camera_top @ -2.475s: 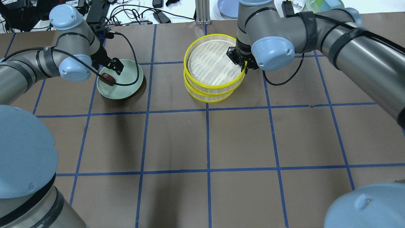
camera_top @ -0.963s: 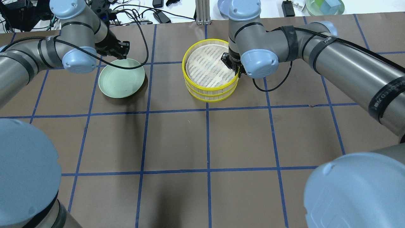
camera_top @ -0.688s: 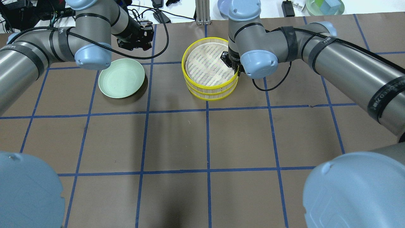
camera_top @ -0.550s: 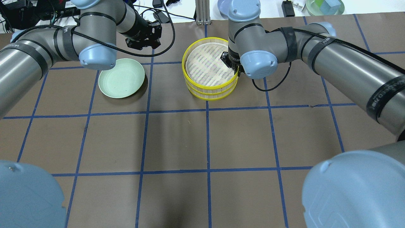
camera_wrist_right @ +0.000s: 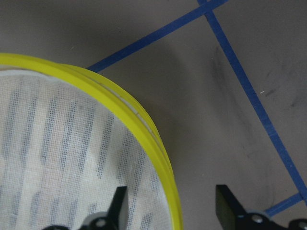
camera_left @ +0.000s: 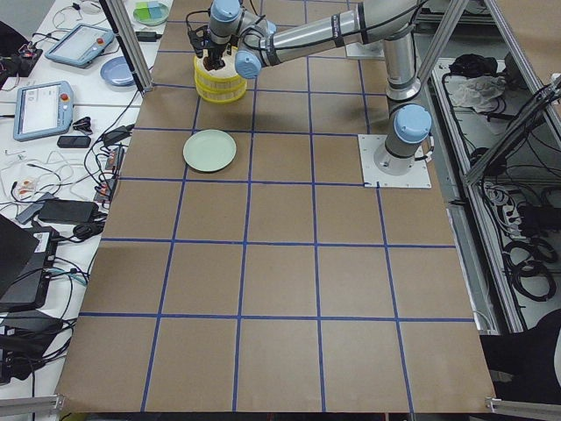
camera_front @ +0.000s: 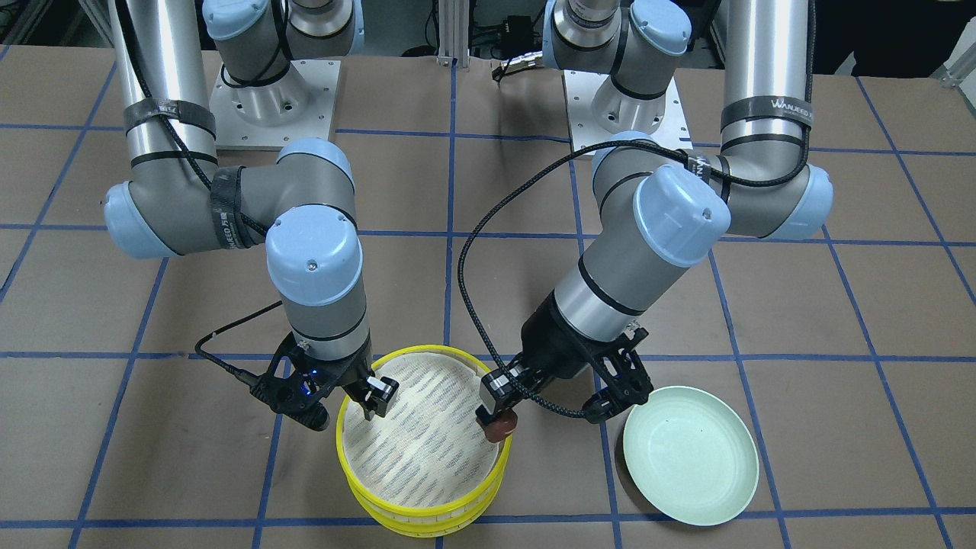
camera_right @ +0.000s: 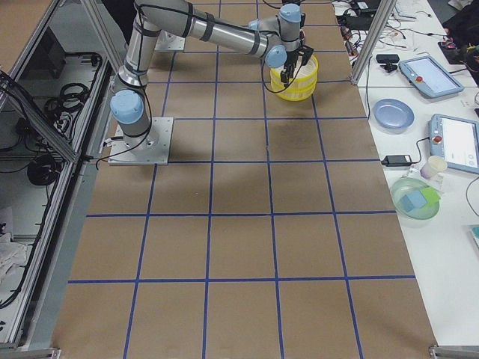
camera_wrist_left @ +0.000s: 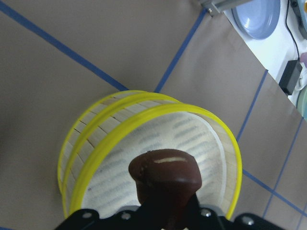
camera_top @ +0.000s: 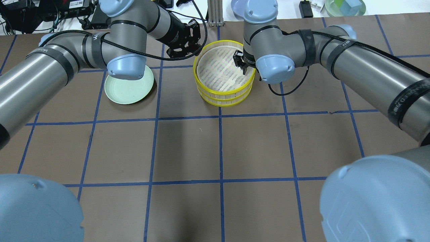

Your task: Stack buns with steamer

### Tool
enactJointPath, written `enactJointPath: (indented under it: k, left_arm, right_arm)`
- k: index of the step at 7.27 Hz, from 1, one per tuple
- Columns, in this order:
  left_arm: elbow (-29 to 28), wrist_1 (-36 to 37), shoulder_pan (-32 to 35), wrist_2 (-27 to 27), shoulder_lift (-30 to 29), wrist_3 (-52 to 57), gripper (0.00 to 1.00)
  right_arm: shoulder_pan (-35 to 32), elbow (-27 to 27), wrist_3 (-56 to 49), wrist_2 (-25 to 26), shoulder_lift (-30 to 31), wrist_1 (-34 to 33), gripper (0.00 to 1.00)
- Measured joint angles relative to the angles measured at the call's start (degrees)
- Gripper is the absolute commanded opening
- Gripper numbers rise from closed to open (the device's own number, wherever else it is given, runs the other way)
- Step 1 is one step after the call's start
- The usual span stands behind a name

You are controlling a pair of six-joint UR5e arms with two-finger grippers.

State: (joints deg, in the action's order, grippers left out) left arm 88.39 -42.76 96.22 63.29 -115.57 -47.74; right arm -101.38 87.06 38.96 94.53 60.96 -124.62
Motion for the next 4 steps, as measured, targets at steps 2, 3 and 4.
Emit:
enactJointPath:
  k: [2,3,4]
  left_arm:
    - [0.02,2.1,0.24,-4.61,-1.71,-5.48,1.0]
    - [0.01,2.36,0.26,-5.28,-2.28,-6.25,1.0]
    - [-0.08,2.46,0.28,-5.52,-2.5,-6.49,0.99]
  right_arm:
    - [0.17,0.03,-0.22,0.35,-0.75,-3.43,1.0]
    - [0.68,0.04,-1.05,0.39,-0.83,-4.21,1.0]
    - [1.52,0.04,-2.62,0.25,-0.6,-4.32,1.0]
